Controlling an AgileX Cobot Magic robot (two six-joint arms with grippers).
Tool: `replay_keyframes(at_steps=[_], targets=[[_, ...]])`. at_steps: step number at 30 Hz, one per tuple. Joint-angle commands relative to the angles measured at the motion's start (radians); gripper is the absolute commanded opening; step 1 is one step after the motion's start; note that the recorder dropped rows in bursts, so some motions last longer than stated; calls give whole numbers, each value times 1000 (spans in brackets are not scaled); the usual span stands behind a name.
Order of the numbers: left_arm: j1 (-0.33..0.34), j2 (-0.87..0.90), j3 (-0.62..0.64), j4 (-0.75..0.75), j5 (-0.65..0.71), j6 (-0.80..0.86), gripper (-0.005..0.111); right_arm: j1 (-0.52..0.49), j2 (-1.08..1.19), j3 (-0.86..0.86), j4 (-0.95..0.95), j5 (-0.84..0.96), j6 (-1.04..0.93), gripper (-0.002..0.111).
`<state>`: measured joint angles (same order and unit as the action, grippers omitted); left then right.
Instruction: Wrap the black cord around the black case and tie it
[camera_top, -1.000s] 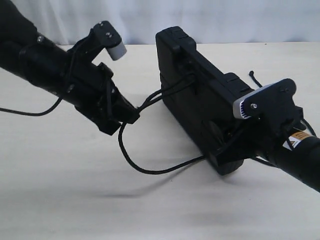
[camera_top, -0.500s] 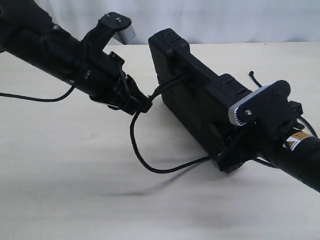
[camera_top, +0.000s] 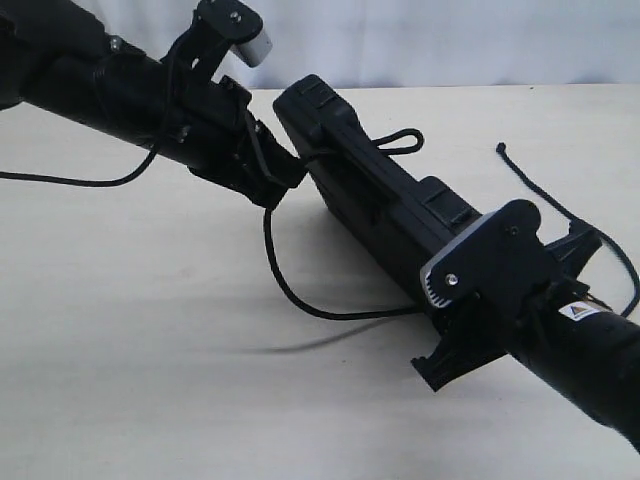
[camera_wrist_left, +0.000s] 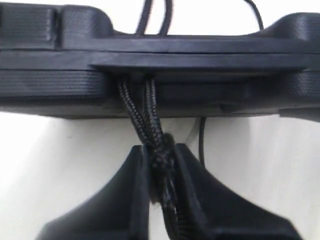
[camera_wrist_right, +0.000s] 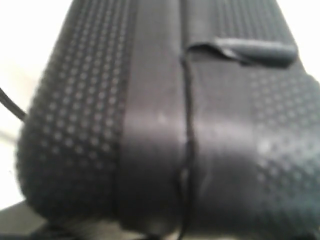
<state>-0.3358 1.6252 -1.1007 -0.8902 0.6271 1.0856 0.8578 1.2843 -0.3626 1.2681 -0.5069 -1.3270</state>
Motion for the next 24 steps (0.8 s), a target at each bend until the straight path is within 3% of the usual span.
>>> replay_keyframes(at_steps=[1,6,14,18,24], targets=[[-3,37,-7,-18,-19,15,0,111,4,6,231,-158,-117,5],[-5,83,-7,-100,-19,90,0,142,4,6,257,-49,-117,5],[-95,93,-7,-184,-67,261,0,142,4,6,277,17,-117,6],[-114,93,-7,-186,-125,264,0,142,4,6,319,19,-117,24],[-114,93,-7,-186,-168,264,0,142,4,-18,390,16,-117,72]])
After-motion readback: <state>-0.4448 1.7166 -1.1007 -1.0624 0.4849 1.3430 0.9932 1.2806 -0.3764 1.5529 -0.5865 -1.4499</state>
